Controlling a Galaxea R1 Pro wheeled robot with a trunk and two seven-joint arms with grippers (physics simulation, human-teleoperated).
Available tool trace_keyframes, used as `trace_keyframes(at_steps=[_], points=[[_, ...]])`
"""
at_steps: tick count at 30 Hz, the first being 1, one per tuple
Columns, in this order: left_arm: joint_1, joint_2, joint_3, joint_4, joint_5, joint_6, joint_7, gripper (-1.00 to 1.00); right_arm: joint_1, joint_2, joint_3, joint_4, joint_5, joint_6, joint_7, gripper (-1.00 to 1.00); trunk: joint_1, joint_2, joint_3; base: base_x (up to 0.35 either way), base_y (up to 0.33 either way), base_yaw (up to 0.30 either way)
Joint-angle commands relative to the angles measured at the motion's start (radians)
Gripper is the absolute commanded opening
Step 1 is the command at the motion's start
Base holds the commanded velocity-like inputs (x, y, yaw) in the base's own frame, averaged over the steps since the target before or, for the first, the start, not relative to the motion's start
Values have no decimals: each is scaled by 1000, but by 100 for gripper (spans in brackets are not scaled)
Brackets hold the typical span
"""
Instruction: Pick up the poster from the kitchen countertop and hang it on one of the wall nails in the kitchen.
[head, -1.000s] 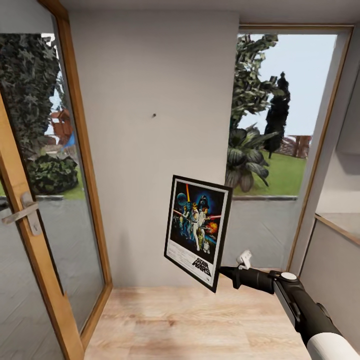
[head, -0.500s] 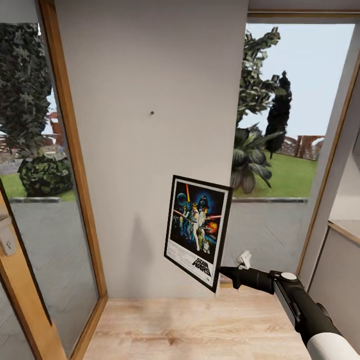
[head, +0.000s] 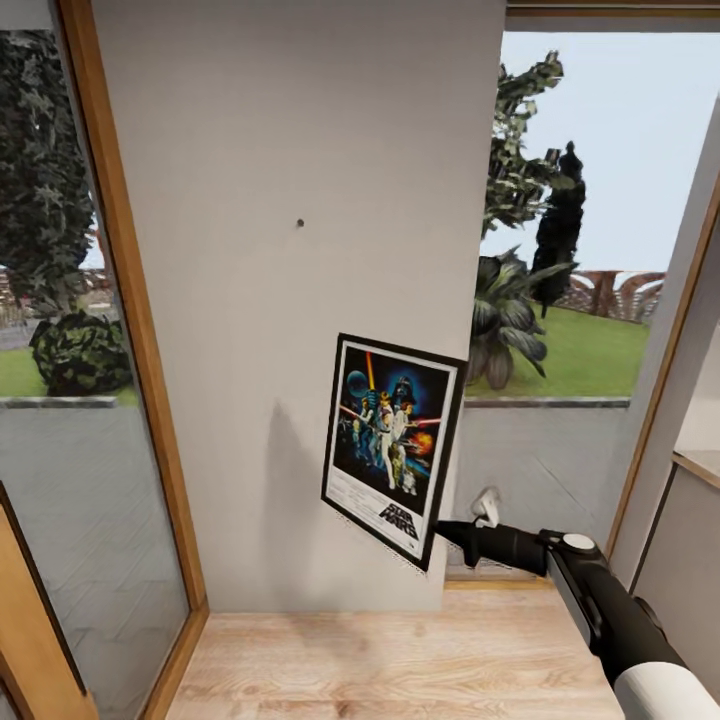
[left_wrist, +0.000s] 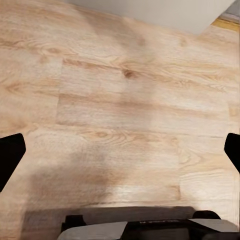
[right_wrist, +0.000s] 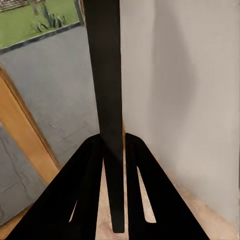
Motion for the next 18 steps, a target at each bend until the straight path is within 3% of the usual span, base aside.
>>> trace_keyframes(at_steps=[1,6,9,13,18], points=[[0,0,3,5,3,3,-5,100,0,0,-2,-15,1,11,10,-100,0,-1,0,3,0,0],[0,1,5,48,2,-28,-6,100,0,0,2,-104,5,23,23,-100,0,-1,0,1,0,0],[0,1,5,60,2,-33,-6,100,0,0,19,-148,6,68,24,-100,0,-1,0,0,0,0],[0,1,5,66,3,-36,-6,100,-4,0,54,-239,7,155,23,-100,0,-1,0,0,0,0],[0,1,5,68,3,-37,-6,100,-29,1,67,-307,7,267,25,-100,0,-1,0,0,0,0]])
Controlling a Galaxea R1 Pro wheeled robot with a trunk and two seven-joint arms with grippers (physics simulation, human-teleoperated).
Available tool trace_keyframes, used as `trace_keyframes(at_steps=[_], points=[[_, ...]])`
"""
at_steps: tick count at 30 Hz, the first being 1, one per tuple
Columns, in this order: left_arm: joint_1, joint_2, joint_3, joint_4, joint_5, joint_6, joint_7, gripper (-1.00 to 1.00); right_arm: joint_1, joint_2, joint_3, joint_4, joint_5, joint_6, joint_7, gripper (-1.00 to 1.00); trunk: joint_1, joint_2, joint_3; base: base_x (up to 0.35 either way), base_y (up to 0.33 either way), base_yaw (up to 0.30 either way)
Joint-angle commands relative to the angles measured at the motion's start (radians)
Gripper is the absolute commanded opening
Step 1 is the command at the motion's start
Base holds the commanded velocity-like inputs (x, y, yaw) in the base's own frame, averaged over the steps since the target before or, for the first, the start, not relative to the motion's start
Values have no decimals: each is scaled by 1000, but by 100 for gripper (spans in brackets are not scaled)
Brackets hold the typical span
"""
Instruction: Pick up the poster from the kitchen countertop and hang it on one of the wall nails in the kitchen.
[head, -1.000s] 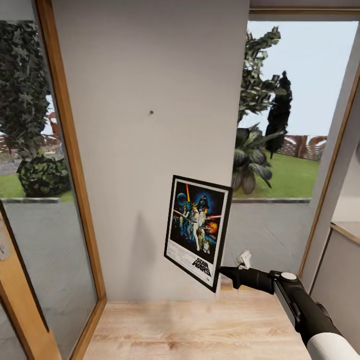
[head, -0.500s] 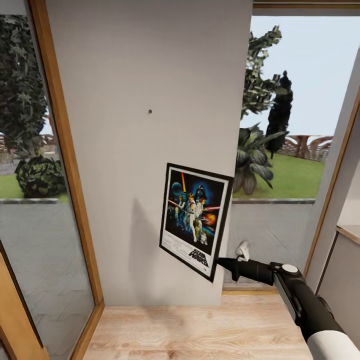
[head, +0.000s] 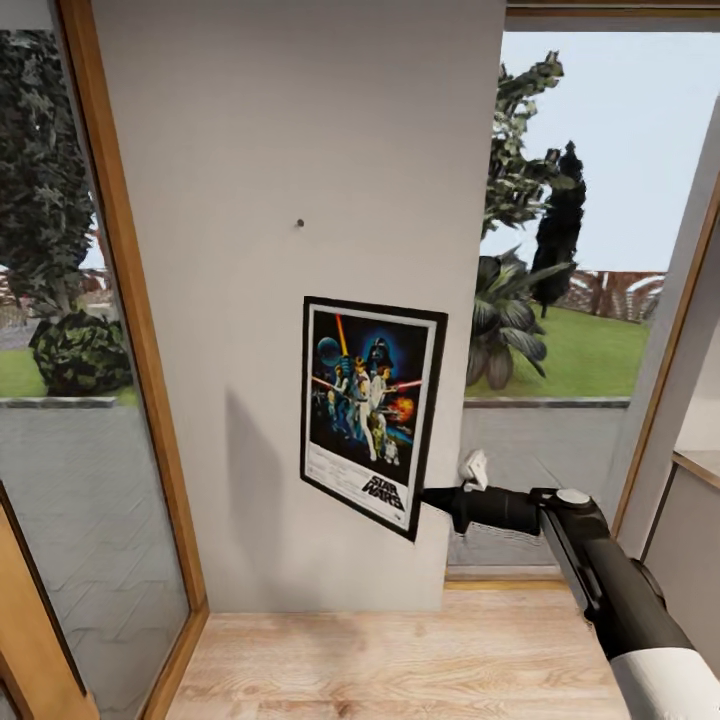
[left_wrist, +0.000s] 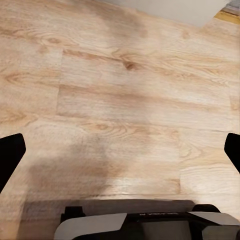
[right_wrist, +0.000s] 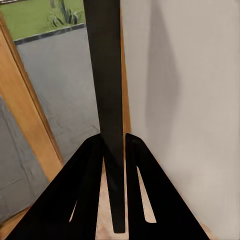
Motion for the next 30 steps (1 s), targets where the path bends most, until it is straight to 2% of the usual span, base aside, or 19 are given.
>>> trace_keyframes(at_steps=[1,2,3,5,7,8,11,13,14,16,22,30], points=[[0,-1,3,-2,3,9,-5,100,-12,0,5,-6,-1,27,4,-100,0,-1,0,0,0,0],[0,-1,3,-2,3,9,-5,100,-25,0,12,-10,-1,43,4,-100,0,-1,0,0,0,0],[0,-1,3,-2,3,9,-5,100,-52,0,38,-16,-2,67,4,-100,0,-1,0,0,0,0],[0,-1,3,-2,3,9,-5,100,-136,1,124,-22,-7,139,4,-100,0,-1,0,0,0,0],[0,-1,3,-3,3,9,-6,100,-184,14,148,-23,-8,208,3,-100,0,-1,0,0,0,0],[0,-1,3,-6,4,9,-7,100,-264,55,167,-21,-9,281,4,-100,0,-1,0,0,0,0],[0,-1,3,-9,4,9,-7,100,-335,76,174,-18,-9,324,20,-100,0,-1,0,0,0,0],[0,-1,2,-9,5,9,-6,100,-423,94,176,0,-9,410,70,-100,0,-1,0,0,0,0],[0,-1,2,-9,4,9,-7,100,-485,110,176,23,-9,443,90,-100,0,-1,0,0,0,0],[0,-1,1,-10,5,9,-7,100,-568,137,175,61,-11,466,103,-100,0,-1,0,0,0,0],[0,-1,1,-11,6,9,-9,100,-607,160,174,97,-13,476,109,-100,0,-1,0,0,0,0],[0,-1,2,-11,6,10,-10,100,-627,164,174,102,-13,477,155,-100,0,-1,0,0,0,0]])
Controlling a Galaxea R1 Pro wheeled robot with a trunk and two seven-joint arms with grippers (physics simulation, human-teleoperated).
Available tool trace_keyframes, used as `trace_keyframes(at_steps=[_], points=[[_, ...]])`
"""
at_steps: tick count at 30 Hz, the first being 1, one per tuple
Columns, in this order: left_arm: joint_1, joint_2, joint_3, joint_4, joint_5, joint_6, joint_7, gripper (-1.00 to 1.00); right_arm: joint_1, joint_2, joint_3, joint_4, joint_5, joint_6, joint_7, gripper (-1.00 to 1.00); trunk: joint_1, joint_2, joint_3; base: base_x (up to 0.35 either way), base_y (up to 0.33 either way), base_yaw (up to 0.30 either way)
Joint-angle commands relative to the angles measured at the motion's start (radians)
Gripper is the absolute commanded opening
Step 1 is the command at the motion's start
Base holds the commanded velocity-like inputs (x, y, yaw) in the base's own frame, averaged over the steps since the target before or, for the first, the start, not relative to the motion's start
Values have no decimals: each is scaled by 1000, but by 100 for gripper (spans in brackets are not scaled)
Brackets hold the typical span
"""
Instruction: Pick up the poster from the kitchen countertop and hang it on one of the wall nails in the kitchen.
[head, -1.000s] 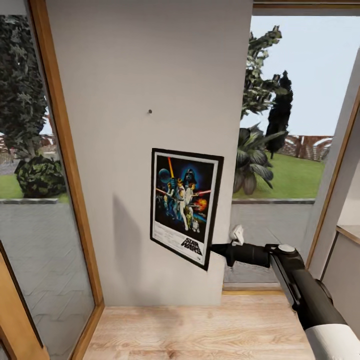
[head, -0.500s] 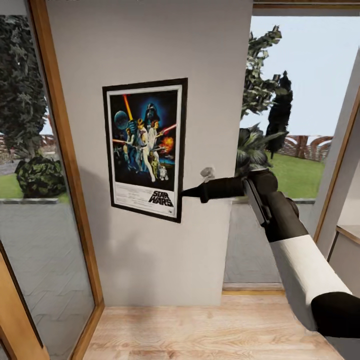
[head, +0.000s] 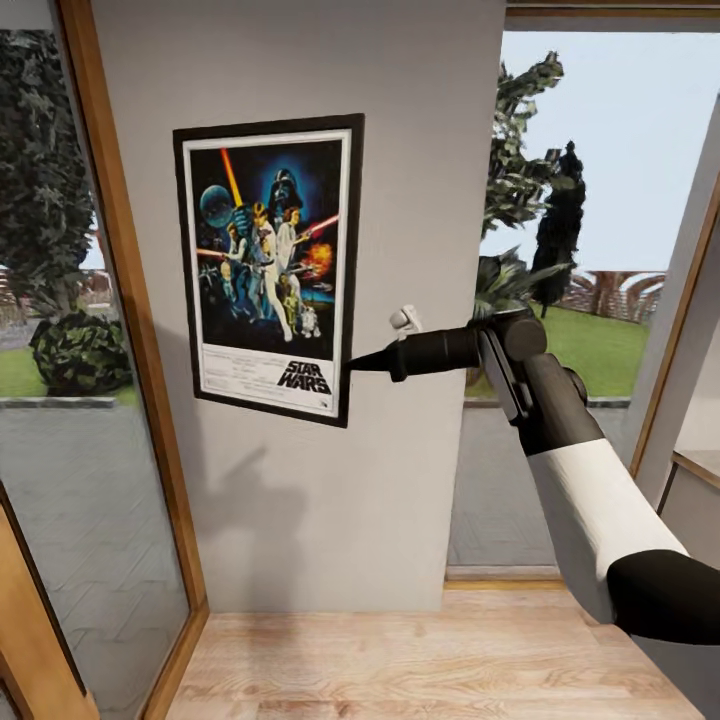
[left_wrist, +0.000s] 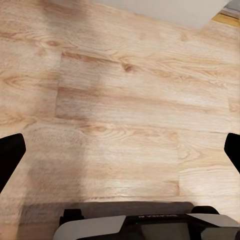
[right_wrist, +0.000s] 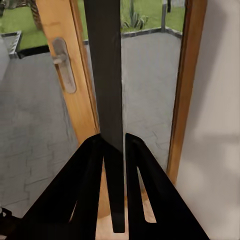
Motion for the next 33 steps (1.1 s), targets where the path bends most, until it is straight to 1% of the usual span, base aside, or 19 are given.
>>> trace_keyframes(at_steps=[1,19,25,33], points=[[0,0,3,-2,3,9,-5,100,-1,0,0,0,-1,10,5,-100,0,-1,0,0,0,0],[0,0,4,-3,3,10,-8,100,-1,-3,-1,-5,-2,9,24,-100,0,-1,0,0,0,0],[0,0,4,-3,3,10,-8,100,-1,-8,0,0,-1,9,52,-100,0,-1,0,0,0,0],[0,0,4,-4,3,10,-8,100,-1,-11,0,0,-1,9,60,-100,0,-1,0,0,0,0]])
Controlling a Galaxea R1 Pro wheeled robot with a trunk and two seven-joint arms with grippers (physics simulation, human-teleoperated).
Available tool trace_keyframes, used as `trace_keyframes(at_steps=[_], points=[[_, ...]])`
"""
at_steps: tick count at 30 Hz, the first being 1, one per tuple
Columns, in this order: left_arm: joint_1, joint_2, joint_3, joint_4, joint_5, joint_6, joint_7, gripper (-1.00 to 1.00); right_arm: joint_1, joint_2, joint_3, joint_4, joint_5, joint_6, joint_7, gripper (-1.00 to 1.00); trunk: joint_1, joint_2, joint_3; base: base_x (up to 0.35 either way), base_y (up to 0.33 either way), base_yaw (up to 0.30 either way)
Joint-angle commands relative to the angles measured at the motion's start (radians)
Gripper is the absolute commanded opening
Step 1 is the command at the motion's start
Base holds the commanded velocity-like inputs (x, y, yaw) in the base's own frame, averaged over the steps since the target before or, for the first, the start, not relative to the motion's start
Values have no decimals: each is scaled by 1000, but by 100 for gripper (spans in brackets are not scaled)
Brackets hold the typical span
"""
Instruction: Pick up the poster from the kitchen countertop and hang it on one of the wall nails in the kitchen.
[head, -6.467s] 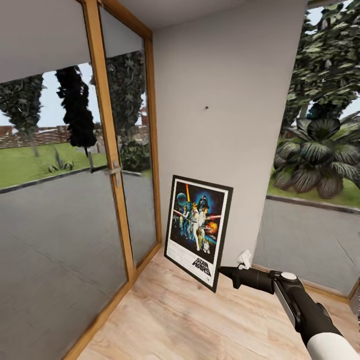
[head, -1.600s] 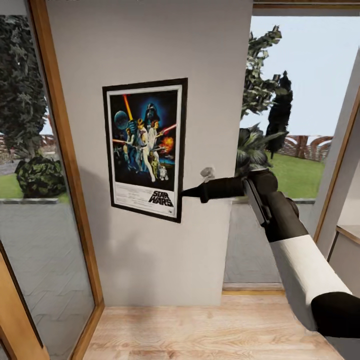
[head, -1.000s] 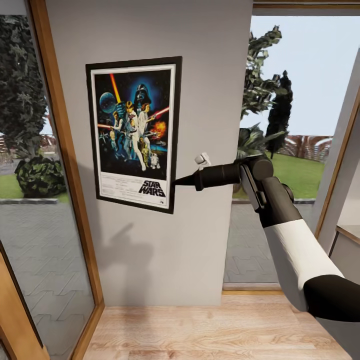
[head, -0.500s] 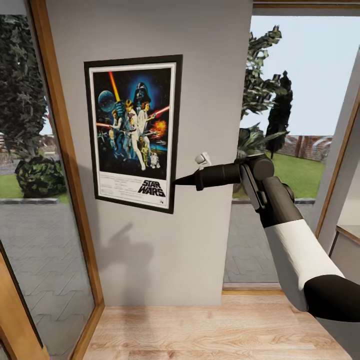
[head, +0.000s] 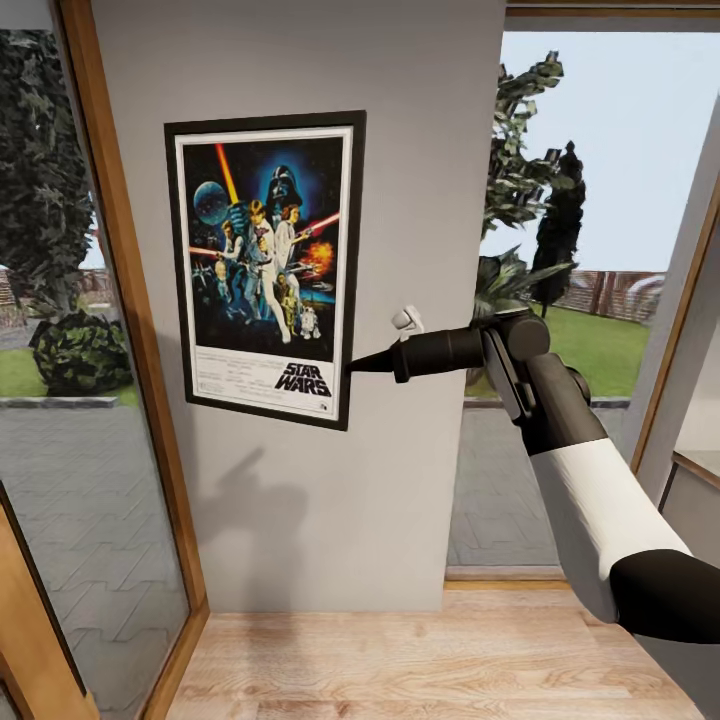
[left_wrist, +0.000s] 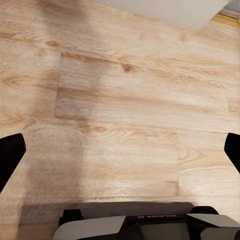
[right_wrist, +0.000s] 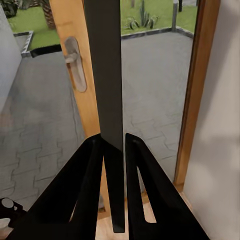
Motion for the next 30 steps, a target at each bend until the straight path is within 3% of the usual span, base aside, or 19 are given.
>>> trace_keyframes(at_steps=[1,30], points=[[0,-1,3,-2,3,9,-5,100,0,-1,1,0,-2,10,3,-100,0,-1,0,0,0,0],[0,-1,5,-2,2,11,-5,100,-19,-3,-1,52,-2,13,4,-100,0,-1,0,0,0,0]])
